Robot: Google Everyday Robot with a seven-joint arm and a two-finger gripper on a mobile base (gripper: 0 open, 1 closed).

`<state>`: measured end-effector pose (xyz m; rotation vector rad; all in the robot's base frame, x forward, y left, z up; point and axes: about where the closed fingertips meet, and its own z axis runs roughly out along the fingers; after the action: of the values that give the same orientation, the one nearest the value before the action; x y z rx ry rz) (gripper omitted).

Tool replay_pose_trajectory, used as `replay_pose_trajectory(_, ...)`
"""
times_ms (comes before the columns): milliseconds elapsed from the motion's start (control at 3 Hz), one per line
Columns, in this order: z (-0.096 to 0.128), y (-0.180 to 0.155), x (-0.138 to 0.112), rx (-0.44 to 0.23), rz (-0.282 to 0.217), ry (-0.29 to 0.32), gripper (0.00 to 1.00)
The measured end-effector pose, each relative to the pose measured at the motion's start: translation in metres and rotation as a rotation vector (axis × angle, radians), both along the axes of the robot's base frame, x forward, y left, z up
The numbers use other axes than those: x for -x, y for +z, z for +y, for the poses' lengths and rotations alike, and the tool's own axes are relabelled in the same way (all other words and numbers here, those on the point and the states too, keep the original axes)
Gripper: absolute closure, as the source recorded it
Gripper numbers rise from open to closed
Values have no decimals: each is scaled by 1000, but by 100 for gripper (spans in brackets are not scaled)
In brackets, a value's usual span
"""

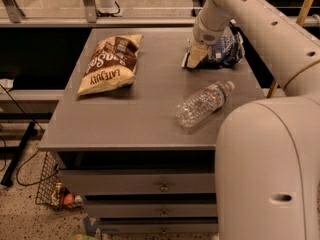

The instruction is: Move blue chip bag near brown chip bag

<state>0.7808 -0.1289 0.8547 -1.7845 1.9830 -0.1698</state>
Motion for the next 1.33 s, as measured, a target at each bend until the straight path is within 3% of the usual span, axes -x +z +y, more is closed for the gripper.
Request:
replay_pose_trajectory(667,8,-7,2,-22,31,28,83)
replay_pose_trajectory(1000,8,-7,3,-35,37,34,100)
replay_pose_trajectory(1333,1,9,1,-57,2,17,82)
